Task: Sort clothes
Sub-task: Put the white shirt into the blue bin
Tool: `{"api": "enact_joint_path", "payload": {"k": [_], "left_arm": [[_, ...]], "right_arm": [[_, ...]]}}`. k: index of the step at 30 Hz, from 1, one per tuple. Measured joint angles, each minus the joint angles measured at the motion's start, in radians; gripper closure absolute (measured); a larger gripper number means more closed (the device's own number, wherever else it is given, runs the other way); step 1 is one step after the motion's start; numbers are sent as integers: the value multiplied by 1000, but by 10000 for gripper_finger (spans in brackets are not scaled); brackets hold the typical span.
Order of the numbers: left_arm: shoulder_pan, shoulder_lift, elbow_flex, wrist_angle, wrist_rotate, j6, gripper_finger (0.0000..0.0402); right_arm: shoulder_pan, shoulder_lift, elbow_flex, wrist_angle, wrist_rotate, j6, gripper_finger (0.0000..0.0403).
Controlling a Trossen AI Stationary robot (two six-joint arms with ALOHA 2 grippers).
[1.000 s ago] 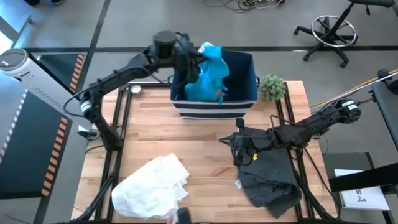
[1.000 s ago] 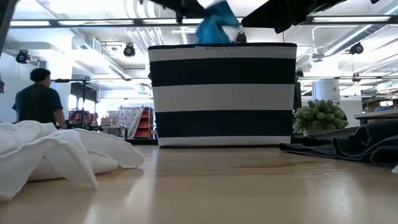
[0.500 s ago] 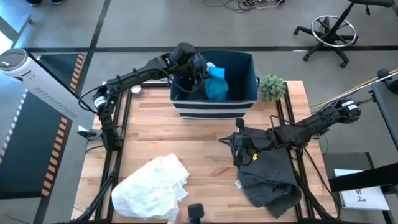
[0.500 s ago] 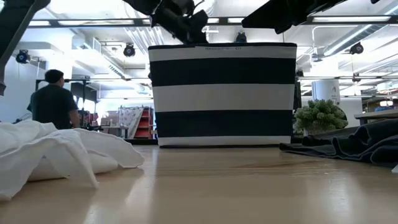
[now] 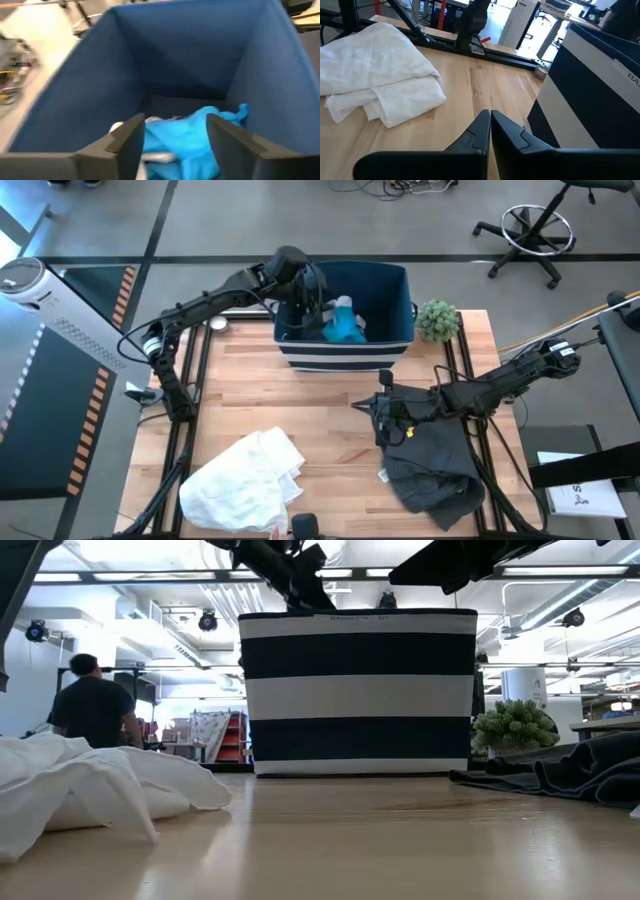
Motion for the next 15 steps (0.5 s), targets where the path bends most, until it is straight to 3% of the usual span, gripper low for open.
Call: {"api": "enact_joint_path", "payload": {"k": [6, 15], "left_arm": [[-14, -49, -1, -42, -29, 32, 156], [-70, -216, -130, -43, -28, 33, 202]], "right_arm": [[0, 0, 0, -8, 0, 0, 403], [0, 0, 0, -48, 0, 17, 403]]}}
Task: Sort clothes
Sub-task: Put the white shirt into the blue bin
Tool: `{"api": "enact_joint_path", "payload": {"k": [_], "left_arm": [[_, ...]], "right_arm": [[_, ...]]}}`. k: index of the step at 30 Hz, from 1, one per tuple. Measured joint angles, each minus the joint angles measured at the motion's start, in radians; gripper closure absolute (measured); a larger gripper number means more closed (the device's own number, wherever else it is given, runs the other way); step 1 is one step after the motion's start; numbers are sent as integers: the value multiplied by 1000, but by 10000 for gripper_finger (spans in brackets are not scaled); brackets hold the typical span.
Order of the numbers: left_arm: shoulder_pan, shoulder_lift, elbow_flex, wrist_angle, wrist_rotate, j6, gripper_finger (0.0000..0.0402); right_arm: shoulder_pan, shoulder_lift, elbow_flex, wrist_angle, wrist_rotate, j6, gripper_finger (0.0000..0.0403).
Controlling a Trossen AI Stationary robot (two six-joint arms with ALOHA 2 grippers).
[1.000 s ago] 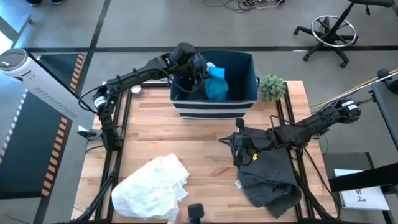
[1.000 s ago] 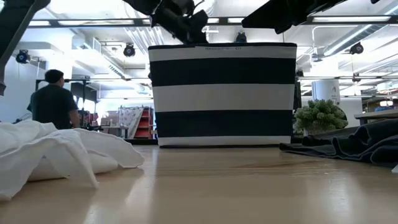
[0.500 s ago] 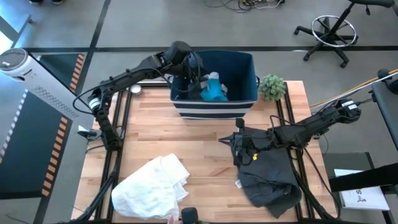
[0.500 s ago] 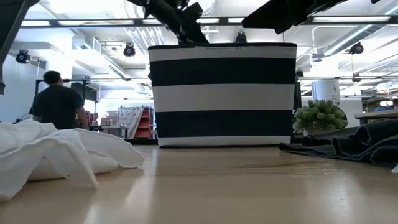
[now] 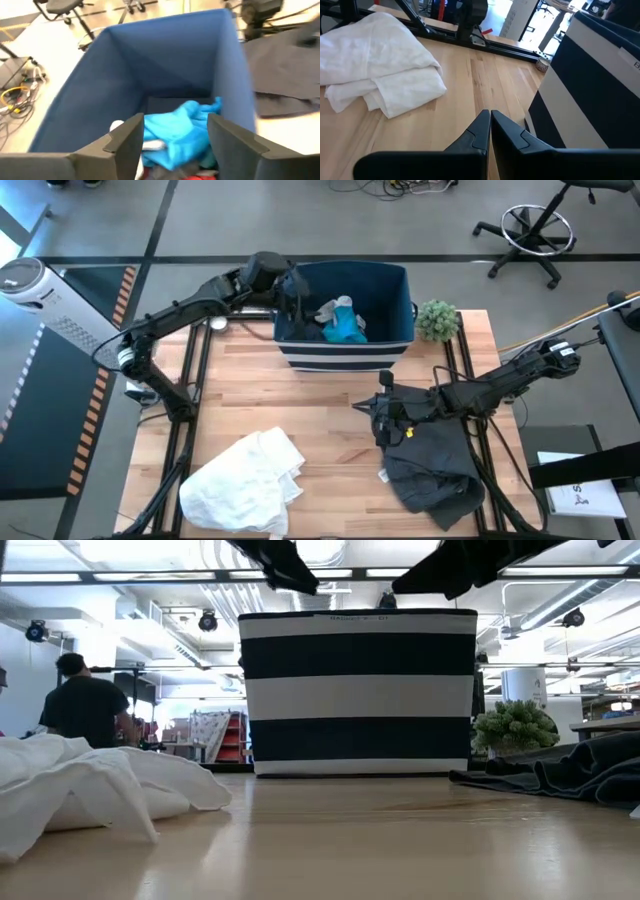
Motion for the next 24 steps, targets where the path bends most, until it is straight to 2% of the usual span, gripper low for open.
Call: {"api": "enact_joint_path", "payload": {"k": [7, 15, 20, 24], "left_arm": [[-92, -231, -252, -3, 1, -69, 222], [-272, -508, -575, -6, -3, -307, 215], [-413, -608, -739, -35, -16, -480, 217], [-521, -636, -847, -44, -17, -649, 221]], "right_arm": [[0, 0, 0, -9, -1, 3, 403], [0, 0, 0, -33, -5, 21, 403], [0, 0, 0, -34, -12, 21, 403], [0, 0, 0, -34, -35, 20, 403]]}}
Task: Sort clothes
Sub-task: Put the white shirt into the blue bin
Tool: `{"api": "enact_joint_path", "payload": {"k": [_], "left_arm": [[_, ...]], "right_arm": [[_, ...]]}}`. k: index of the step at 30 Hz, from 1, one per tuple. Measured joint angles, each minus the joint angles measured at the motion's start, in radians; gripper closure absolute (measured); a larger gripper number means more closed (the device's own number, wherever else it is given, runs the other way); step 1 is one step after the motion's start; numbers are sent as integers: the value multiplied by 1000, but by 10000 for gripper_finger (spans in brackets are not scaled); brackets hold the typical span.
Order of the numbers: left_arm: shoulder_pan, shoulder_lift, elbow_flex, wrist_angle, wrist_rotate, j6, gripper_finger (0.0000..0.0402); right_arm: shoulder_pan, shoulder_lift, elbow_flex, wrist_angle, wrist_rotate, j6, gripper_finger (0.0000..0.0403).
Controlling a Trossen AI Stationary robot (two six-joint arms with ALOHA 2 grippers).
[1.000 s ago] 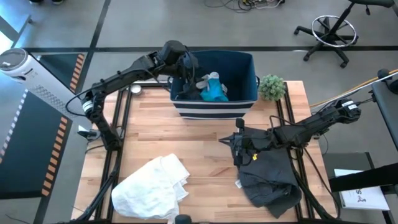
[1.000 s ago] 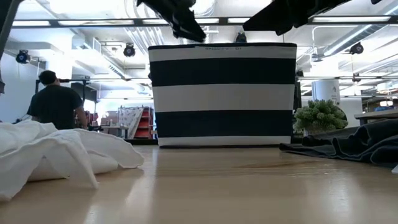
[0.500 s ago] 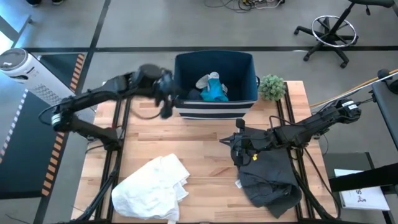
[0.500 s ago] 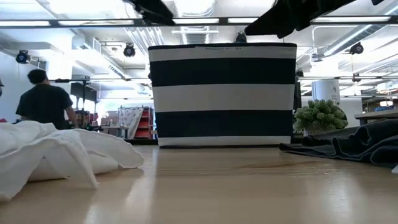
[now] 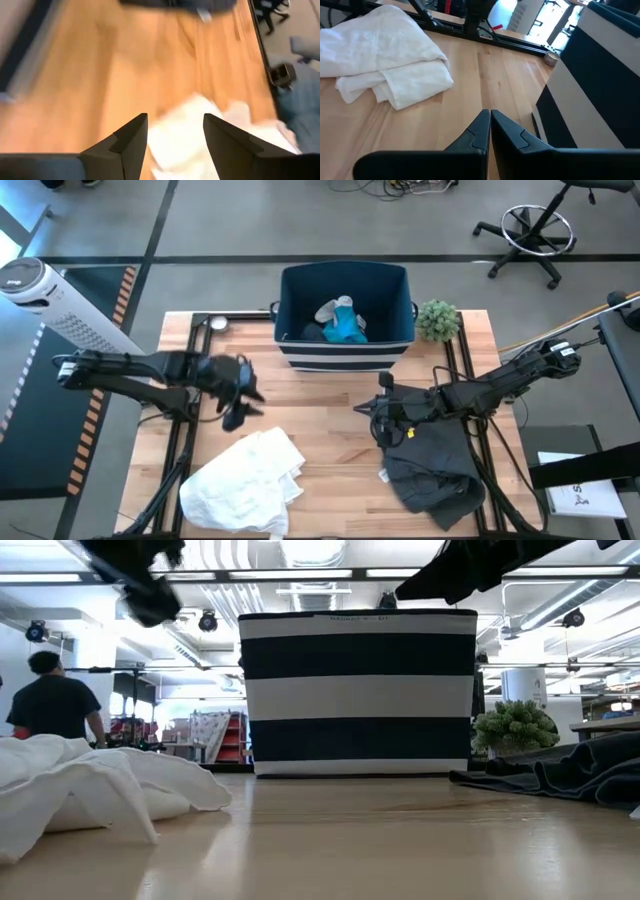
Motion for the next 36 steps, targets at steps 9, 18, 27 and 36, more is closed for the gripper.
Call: {"api": "enact_joint_path", "payload": {"k": [9, 18, 27, 36], "left_arm": [[-143, 54, -177, 0, 0, -320, 206], [-158, 133, -285, 159, 53, -377, 160], [-168, 252, -352, 283, 86, -399, 144], [-173, 371, -298, 319, 19, -429, 258]], "right_arm": [[0, 0, 0, 0, -3, 7, 403], [0, -1, 0, -1, -3, 8, 403], [0, -1, 0, -14, -3, 14, 403], [0, -1, 0, -17, -2, 16, 403]]}}
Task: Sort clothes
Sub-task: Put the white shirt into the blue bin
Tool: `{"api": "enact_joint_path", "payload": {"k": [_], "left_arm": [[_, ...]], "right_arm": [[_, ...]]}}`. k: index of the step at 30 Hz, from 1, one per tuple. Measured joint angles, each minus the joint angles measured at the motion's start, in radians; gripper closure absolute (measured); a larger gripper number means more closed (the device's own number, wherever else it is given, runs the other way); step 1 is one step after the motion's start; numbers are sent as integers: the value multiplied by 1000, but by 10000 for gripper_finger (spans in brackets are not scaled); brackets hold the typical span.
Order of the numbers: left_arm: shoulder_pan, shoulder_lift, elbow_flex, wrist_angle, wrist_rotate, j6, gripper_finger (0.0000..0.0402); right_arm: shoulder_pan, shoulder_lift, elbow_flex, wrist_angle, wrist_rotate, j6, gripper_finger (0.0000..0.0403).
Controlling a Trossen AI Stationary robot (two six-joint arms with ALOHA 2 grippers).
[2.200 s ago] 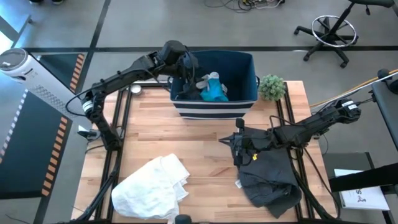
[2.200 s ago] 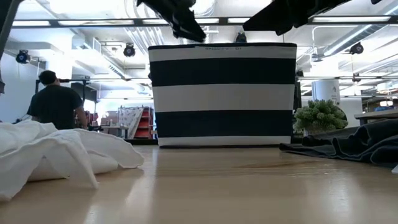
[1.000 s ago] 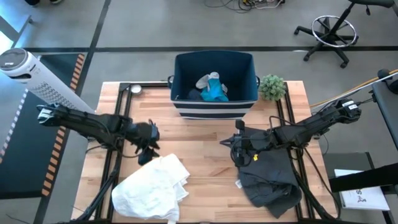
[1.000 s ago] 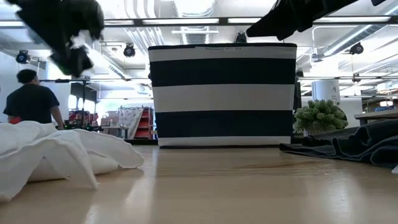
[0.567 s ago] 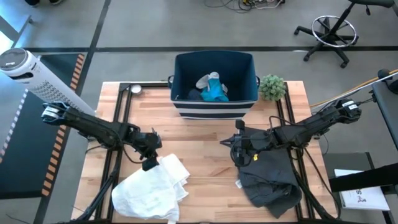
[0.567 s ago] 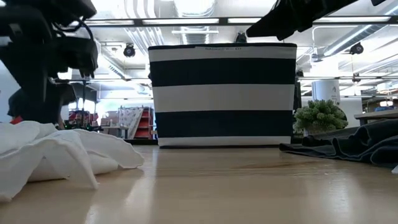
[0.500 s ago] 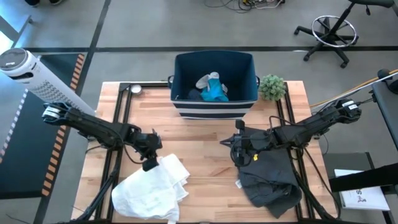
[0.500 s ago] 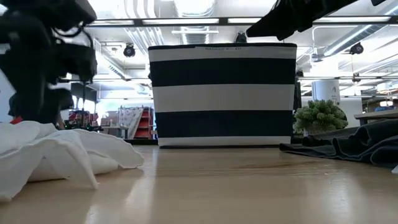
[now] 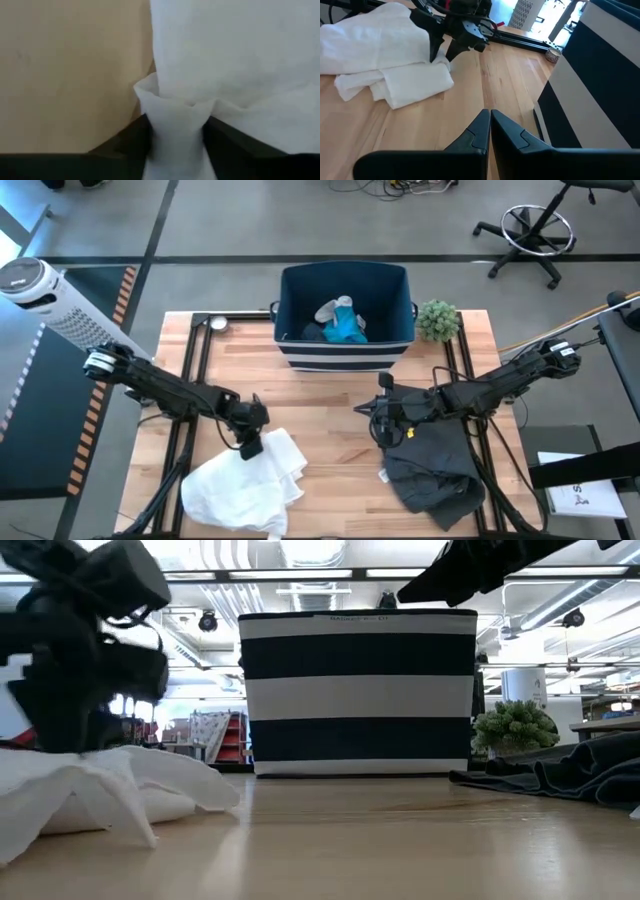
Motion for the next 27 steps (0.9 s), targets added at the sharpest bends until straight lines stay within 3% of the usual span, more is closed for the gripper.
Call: {"api": "enact_joint_path", "payload": {"k": [5, 9, 15, 20, 27], "left_arm": [[0, -7, 158, -193, -28, 103, 384], [-1, -24, 320, -397, -74, 161, 390], [-5, -29, 595, -714, -250, 212, 398], [-25, -33, 800, -859, -386, 211, 400], [-66, -36, 1004, -962, -490, 190, 401]], "right_arm": [[0, 0, 0, -1, 2, 0, 403], [0, 0, 0, -3, 2, 0, 403], [0, 0, 0, -5, 2, 0, 403], [0, 0, 0, -5, 2, 0, 403], [0, 0, 0, -5, 2, 0, 403]]}}
